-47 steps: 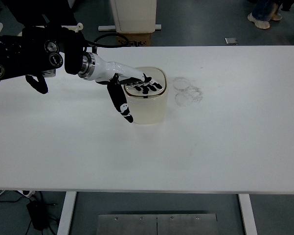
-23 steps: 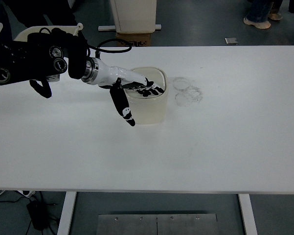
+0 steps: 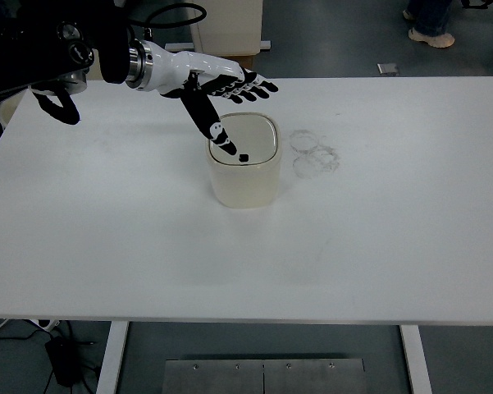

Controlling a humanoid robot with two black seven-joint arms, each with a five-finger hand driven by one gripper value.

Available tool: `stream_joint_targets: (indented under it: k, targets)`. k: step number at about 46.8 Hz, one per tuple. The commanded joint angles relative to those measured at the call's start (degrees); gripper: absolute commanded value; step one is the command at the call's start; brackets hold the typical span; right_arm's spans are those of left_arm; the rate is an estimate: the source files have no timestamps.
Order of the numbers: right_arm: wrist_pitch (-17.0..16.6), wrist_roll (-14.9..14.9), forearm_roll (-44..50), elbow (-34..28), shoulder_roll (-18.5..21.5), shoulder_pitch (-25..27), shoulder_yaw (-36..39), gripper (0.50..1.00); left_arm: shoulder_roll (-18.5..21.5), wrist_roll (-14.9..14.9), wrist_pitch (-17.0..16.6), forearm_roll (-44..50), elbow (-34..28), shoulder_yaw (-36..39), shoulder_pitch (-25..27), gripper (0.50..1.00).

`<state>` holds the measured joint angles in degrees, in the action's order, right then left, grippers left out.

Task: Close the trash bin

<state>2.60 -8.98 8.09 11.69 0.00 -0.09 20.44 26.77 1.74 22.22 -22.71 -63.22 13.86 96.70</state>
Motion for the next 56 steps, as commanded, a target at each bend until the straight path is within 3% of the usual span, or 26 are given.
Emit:
stream_joint_targets:
  k: [1, 14, 26, 35, 45, 56]
  targets:
    - [-0.1, 0.0, 0.0, 0.0, 0.0, 0.0, 0.0, 0.993, 0.3, 0.5, -0.7, 5.1, 3.1, -4.1, -1.2, 1.0]
    - [0.0, 0.0, 0.0, 0.0, 0.0, 0.0, 0.0, 0.993, -1.2, 0.7, -3.8, 13.2, 13.9, -19.1, -10.7, 1.0]
    - [-0.1, 0.0, 0.0, 0.0, 0.0, 0.0, 0.0, 0.993, -3.6, 0.7, -5.3, 15.0, 18.1, -30.6, -19.9, 1.0]
    - [-0.1, 0.0, 0.0, 0.0, 0.0, 0.0, 0.0, 0.993, -5.1, 1.0, -5.6, 19.8, 20.2, -35.5, -24.1, 1.0]
    - [-0.1, 0.0, 0.0, 0.0, 0.0, 0.0, 0.0, 0.993, -8.3, 4.1, -5.4, 24.0, 26.1, -40.5, -29.5, 1.0]
    - [0.0, 0.0, 0.1, 0.0, 0.0, 0.0, 0.1, 0.993, -14.3, 4.3, -4.6, 29.1, 32.6, -45.9, -37.5, 1.0]
